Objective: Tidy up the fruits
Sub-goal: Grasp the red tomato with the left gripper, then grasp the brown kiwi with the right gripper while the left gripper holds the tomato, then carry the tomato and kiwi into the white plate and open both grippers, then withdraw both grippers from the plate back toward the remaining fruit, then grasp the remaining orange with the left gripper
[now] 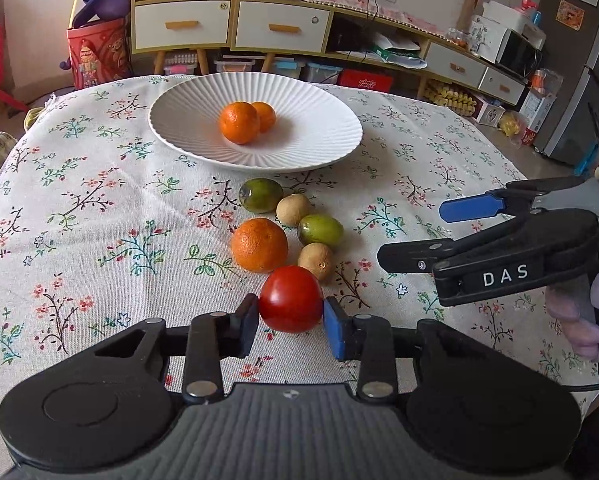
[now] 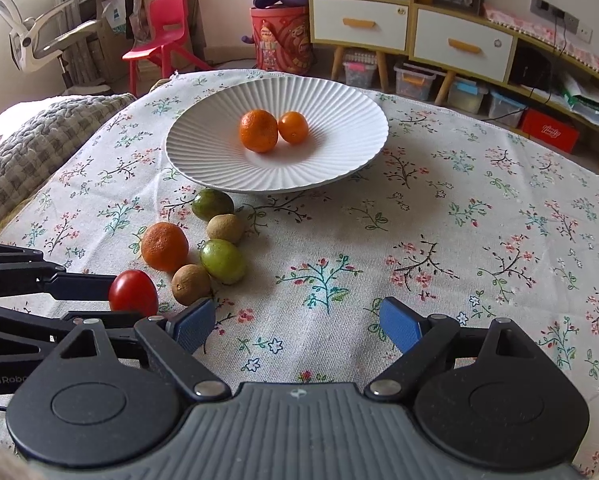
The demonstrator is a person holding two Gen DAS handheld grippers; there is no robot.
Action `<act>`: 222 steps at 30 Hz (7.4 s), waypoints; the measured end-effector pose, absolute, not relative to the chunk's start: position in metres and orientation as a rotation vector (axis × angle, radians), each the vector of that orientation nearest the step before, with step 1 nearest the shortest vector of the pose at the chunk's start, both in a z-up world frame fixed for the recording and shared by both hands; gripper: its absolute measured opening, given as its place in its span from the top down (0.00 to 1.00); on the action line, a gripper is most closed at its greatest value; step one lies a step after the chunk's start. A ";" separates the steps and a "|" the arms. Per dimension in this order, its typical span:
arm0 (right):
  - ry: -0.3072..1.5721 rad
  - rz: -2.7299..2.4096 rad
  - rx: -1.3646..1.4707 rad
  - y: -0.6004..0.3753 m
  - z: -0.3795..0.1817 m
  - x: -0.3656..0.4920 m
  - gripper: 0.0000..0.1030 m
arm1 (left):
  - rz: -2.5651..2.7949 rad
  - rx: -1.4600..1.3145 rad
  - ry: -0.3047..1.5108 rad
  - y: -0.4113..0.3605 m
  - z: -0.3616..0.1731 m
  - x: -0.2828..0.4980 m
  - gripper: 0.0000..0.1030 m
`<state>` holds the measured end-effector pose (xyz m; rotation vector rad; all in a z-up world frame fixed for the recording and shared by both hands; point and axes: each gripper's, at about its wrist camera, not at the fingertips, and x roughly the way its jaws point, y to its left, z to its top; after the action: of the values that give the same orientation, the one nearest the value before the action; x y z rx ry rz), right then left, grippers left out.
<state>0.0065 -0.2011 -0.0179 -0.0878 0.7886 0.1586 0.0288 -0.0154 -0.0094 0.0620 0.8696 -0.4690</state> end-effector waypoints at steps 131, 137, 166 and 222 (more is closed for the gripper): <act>0.737 0.150 0.192 -0.219 0.003 0.102 0.66 | -0.327 0.038 0.721 -0.049 0.005 0.129 0.62; 0.721 0.154 0.185 -0.220 0.010 0.095 0.60 | -0.337 0.028 0.719 -0.044 0.010 0.122 0.54; 0.709 0.191 0.063 -0.215 0.015 0.044 0.30 | -0.339 0.030 0.717 0.013 0.021 0.063 0.18; 0.659 0.242 -0.231 -0.193 -0.051 0.016 0.03 | -0.480 0.136 0.644 -0.018 -0.035 0.049 0.80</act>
<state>0.0164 -0.1931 -0.0506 -0.2313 0.6593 0.2424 0.0490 -0.0177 -0.0352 0.1357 0.6435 -0.4802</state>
